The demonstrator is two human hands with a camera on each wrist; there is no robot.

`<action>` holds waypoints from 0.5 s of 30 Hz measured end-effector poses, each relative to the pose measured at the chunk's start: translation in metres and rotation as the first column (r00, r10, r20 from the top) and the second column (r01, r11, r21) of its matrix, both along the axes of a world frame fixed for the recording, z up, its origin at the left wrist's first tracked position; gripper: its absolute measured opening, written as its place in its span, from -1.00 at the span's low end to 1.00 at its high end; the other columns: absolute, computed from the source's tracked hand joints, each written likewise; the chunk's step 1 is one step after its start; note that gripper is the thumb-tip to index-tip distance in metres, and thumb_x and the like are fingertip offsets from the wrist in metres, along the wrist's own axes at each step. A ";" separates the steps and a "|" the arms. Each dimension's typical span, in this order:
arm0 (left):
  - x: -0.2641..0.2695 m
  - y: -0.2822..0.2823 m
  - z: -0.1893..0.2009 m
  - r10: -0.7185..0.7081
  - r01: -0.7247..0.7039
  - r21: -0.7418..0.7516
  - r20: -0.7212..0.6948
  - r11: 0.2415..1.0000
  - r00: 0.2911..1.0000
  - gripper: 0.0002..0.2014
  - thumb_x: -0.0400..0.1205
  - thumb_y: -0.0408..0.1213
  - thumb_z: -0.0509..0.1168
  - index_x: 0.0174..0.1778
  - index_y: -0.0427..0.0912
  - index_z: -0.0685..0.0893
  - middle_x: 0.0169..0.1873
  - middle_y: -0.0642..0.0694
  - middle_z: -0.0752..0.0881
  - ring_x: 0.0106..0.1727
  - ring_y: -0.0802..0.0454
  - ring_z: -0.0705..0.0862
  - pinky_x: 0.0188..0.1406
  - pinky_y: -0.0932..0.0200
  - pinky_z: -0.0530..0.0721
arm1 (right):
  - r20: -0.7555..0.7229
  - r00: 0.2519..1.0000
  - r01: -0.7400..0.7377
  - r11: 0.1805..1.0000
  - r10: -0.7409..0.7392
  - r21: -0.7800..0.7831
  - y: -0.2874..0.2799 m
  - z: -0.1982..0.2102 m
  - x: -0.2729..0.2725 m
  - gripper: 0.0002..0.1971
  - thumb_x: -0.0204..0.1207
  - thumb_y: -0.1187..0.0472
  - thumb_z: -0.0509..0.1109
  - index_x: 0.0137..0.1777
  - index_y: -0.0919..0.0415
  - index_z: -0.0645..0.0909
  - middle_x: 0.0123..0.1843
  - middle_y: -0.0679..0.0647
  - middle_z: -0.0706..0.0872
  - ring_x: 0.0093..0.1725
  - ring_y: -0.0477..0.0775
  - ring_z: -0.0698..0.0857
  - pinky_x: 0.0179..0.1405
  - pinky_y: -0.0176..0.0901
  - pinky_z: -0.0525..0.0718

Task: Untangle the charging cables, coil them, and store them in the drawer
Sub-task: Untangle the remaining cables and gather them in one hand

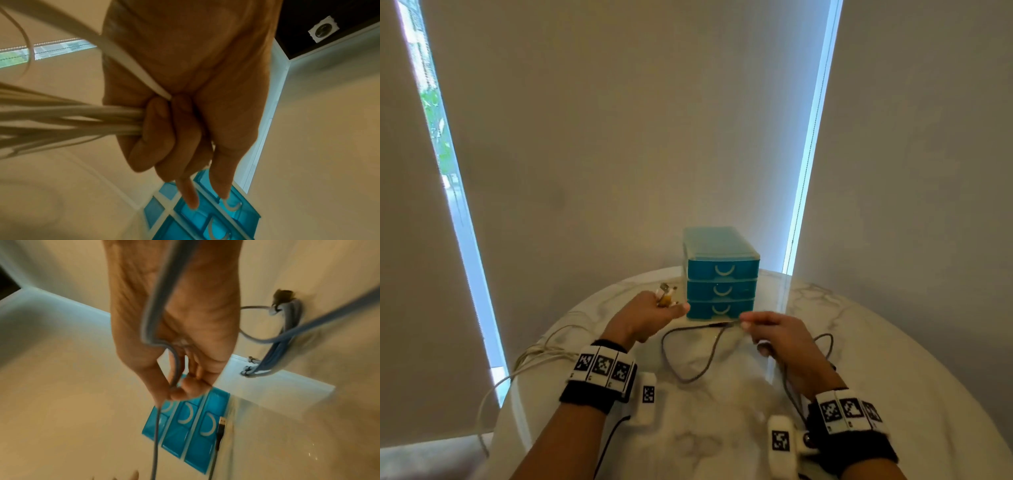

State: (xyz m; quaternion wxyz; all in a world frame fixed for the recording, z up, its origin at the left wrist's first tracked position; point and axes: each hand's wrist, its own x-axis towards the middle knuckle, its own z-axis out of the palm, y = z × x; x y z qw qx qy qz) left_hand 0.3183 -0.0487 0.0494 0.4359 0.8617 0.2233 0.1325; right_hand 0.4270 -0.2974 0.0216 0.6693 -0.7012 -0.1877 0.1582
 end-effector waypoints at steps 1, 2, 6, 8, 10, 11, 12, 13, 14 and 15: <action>-0.001 0.001 -0.001 -0.017 0.017 -0.005 -0.038 1.000 0.999 -0.59 0.69 0.23 0.46 -0.03 -0.09 0.80 -0.36 0.00 0.62 -0.32 0.07 0.56 -0.41 0.23 0.53 | -0.100 0.993 0.077 0.979 -0.059 0.187 -0.002 0.000 0.003 -0.85 0.67 0.35 0.55 0.16 0.21 0.91 -0.03 0.13 0.93 -0.05 0.12 0.76 -0.11 -0.11 0.71; -0.002 0.001 -0.001 -0.022 0.022 -0.004 -0.053 1.000 0.998 -0.57 0.69 0.27 0.44 -0.01 -0.07 0.84 -0.37 -0.02 0.60 -0.34 0.05 0.54 -0.48 0.25 0.49 | -0.198 0.976 0.160 0.927 -0.096 0.340 -0.003 0.002 0.005 -0.82 0.68 0.34 0.54 0.23 0.27 0.87 0.01 0.19 0.92 -0.02 0.13 0.77 -0.04 -0.09 0.73; -0.001 0.003 0.000 -0.020 0.022 -0.079 0.020 0.997 1.000 -0.44 0.70 0.37 0.35 -0.09 -0.10 0.93 -0.45 -0.02 0.47 -0.43 0.07 0.41 -0.57 0.25 0.36 | -0.368 0.921 0.337 0.740 -0.130 0.582 0.003 0.004 0.002 -0.74 0.71 0.28 0.53 0.37 0.29 0.77 0.18 0.24 0.92 0.13 0.09 0.89 -0.06 -0.24 0.88; -0.002 0.001 0.001 -0.094 0.098 -0.171 0.033 0.980 0.995 -0.36 0.67 0.43 0.31 -0.11 -0.10 0.96 -0.46 -0.03 0.40 -0.48 0.10 0.32 -0.57 0.24 0.28 | -0.371 0.924 0.327 0.698 -0.094 0.637 0.011 0.006 -0.006 -0.70 0.72 0.29 0.53 0.41 0.31 0.74 0.22 0.25 0.92 0.19 0.11 0.91 -0.04 -0.26 0.89; -0.004 -0.002 0.002 -0.159 0.157 -0.202 0.004 0.967 0.987 -0.33 0.66 0.47 0.26 -0.07 -0.08 0.98 -0.46 0.00 0.37 -0.49 0.13 0.28 -0.55 0.24 0.24 | -0.350 0.935 0.288 0.682 -0.050 0.673 0.020 0.008 -0.015 -0.70 0.71 0.34 0.51 0.41 0.32 0.73 0.25 0.26 0.91 0.22 0.13 0.92 0.02 -0.23 0.90; -0.005 -0.004 0.003 -0.174 0.166 -0.204 -0.024 0.965 0.984 -0.31 0.65 0.49 0.24 -0.07 -0.08 0.98 -0.46 0.02 0.37 -0.49 0.13 0.28 -0.53 0.23 0.24 | -0.335 0.942 0.262 0.682 -0.027 0.683 0.024 0.010 -0.020 -0.71 0.71 0.36 0.50 0.41 0.33 0.73 0.26 0.27 0.91 0.24 0.15 0.91 0.05 -0.21 0.90; -0.005 -0.005 0.004 -0.181 0.166 -0.195 -0.061 0.967 0.982 -0.29 0.64 0.50 0.24 -0.07 -0.09 0.99 -0.46 0.03 0.37 -0.49 0.14 0.28 -0.53 0.23 0.24 | -0.318 0.948 0.237 0.682 -0.007 0.692 0.028 0.012 -0.025 -0.71 0.71 0.37 0.49 0.41 0.34 0.73 0.26 0.28 0.90 0.27 0.18 0.91 0.09 -0.18 0.91; -0.004 -0.006 0.003 -0.188 0.168 -0.181 -0.099 0.969 0.977 -0.27 0.63 0.51 0.25 -0.08 -0.12 0.98 -0.45 0.04 0.38 -0.49 0.14 0.28 -0.53 0.24 0.25 | -0.304 0.953 0.215 0.681 0.012 0.700 0.031 0.014 -0.029 -0.70 0.72 0.37 0.48 0.42 0.36 0.72 0.28 0.29 0.90 0.29 0.20 0.90 0.14 -0.15 0.90; -0.003 -0.007 0.002 -0.198 0.176 -0.159 -0.136 0.971 0.971 -0.26 0.62 0.52 0.26 -0.07 -0.14 0.97 -0.44 0.04 0.39 -0.48 0.14 0.29 -0.54 0.25 0.26 | -0.294 0.955 0.199 0.673 0.029 0.712 0.033 0.015 -0.031 -0.70 0.72 0.37 0.47 0.43 0.37 0.71 0.29 0.30 0.89 0.31 0.23 0.89 0.20 -0.11 0.89; -0.002 -0.008 0.001 -0.203 0.181 -0.140 -0.162 0.974 0.966 -0.25 0.61 0.53 0.26 -0.06 -0.16 0.93 -0.43 0.04 0.42 -0.48 0.15 0.30 -0.54 0.26 0.28 | -0.289 0.956 0.190 0.661 0.042 0.726 0.034 0.016 -0.032 -0.69 0.73 0.38 0.46 0.44 0.39 0.70 0.31 0.31 0.88 0.33 0.24 0.88 0.24 -0.07 0.88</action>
